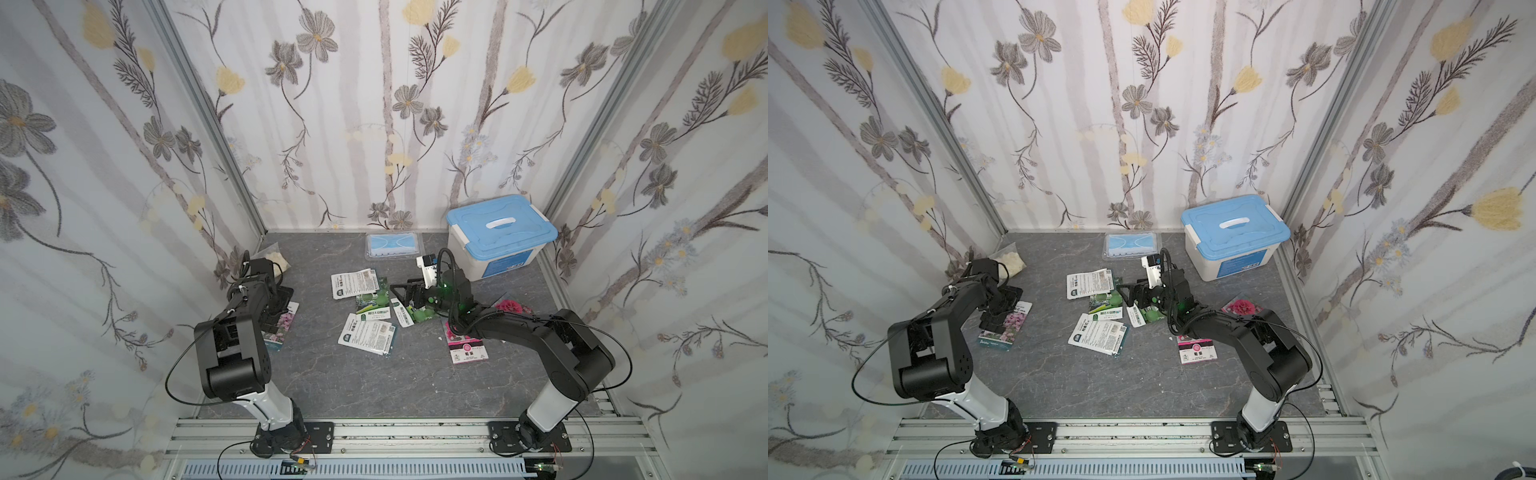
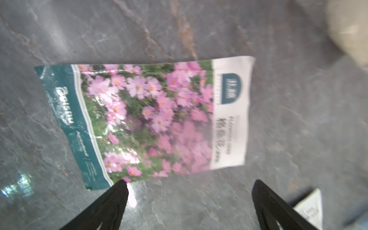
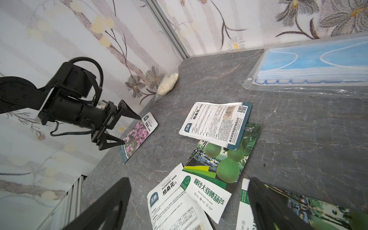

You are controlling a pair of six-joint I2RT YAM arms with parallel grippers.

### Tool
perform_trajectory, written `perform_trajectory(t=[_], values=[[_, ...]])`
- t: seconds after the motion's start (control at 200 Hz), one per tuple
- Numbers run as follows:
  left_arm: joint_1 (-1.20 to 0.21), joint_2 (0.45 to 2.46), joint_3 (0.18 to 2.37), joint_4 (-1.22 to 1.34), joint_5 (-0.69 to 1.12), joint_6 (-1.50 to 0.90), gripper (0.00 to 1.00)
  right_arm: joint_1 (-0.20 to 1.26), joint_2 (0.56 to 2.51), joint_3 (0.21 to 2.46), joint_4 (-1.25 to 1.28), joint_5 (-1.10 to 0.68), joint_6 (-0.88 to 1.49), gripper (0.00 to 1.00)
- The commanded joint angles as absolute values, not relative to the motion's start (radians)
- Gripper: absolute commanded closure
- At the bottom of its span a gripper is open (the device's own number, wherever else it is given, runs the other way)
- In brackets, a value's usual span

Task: Arrange the seed packets in a row
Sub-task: Adjust the seed packet at the center of the board, then pick up the seed packet from the center of the board.

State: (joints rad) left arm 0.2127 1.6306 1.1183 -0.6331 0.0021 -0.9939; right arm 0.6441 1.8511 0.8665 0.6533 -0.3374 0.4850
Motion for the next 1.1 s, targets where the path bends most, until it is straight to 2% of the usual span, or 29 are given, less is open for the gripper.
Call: perform_trajectory(t=[0.0,0.17,0.335,0.555,0.859,1.099], values=[[0.145,1.589,1.164,-0.665,-0.015,-0.945,0.0,0.643,1.844,0.893,0.627,-0.329,0.468,0.07],[-0.037,1.539,1.106,-0.515,0.054,-0.884,0.0,0.624,1.86,0.915,0.56,-0.349,0.485,0.07],[-0.156,1.593,1.046,-0.35,0.102,-0.827,0.0,0.611,1.924,0.979,0.486,-0.397,0.486,0.09],[-0.175,1.717,0.984,-0.14,0.158,-0.883,0.0,0.614,2.071,1.185,0.327,-0.429,0.459,0.12],[-0.179,1.826,0.958,0.064,0.181,-0.936,0.0,0.614,2.369,1.641,0.101,-0.494,0.463,0.14],[-0.184,1.858,0.956,0.102,0.178,-0.932,0.01,0.616,2.567,1.891,0.12,-0.572,0.562,0.15]])
